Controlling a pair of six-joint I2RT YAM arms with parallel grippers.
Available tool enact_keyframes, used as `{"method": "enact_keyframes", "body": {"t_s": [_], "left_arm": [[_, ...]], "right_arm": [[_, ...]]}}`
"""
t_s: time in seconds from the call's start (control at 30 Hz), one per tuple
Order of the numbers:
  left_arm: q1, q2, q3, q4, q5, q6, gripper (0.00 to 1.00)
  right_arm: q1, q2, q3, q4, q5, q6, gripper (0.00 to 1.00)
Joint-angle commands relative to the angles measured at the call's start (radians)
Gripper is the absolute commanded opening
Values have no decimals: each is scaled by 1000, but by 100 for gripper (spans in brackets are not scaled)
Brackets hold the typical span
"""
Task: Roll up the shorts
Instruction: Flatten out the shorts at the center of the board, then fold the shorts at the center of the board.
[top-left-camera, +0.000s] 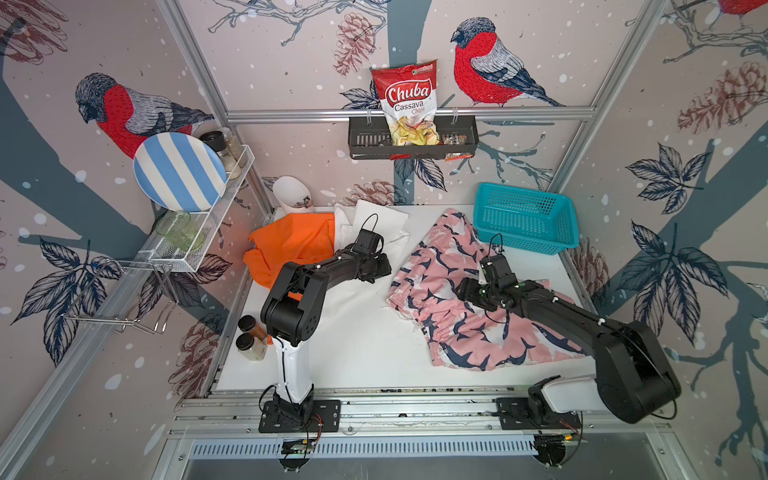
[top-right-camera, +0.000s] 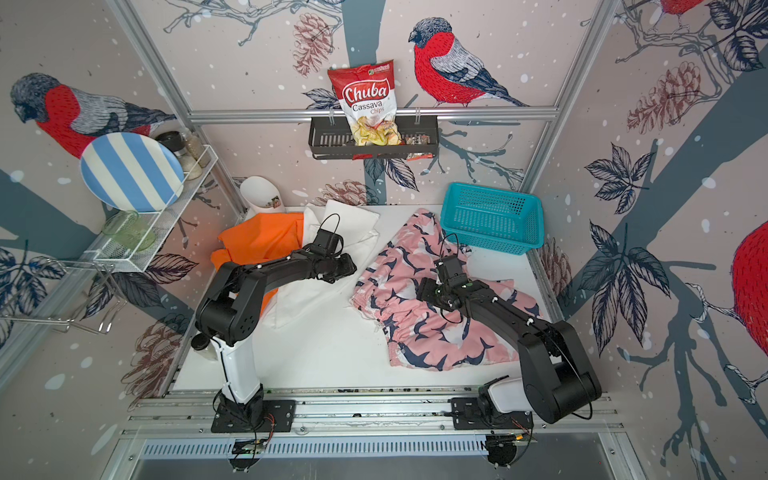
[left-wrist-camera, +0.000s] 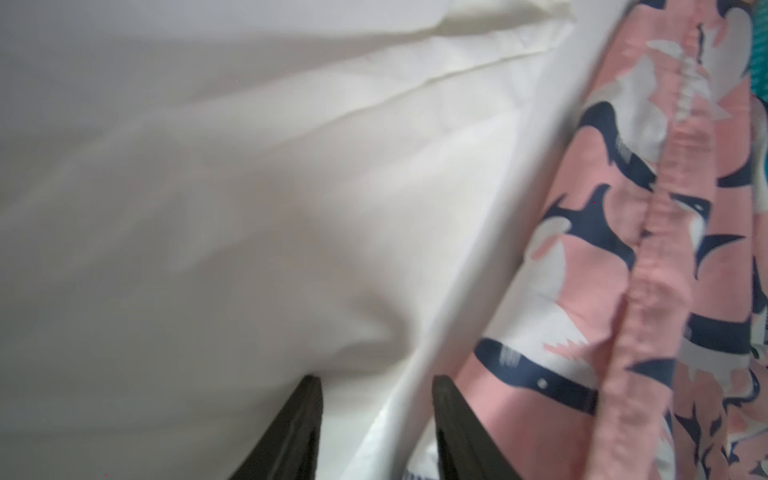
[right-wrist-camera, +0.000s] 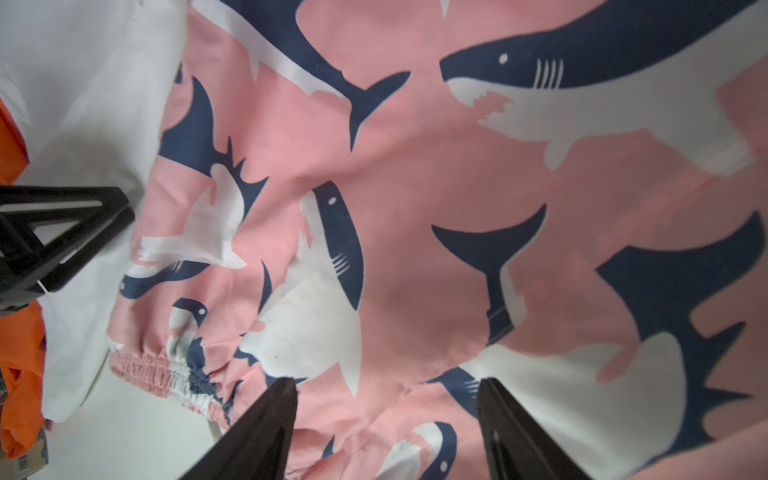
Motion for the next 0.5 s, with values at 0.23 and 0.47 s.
{"method": "enact_keyframes", "body": {"t_s": [0.23, 0.47], "left_arm": [[231, 84, 41, 9, -34, 33, 46], [354, 42, 54, -7, -34, 21, 47]], "right_arm": [[106, 252, 60, 151, -62, 32, 74], [208, 564, 356, 235, -150, 46, 74]]}}
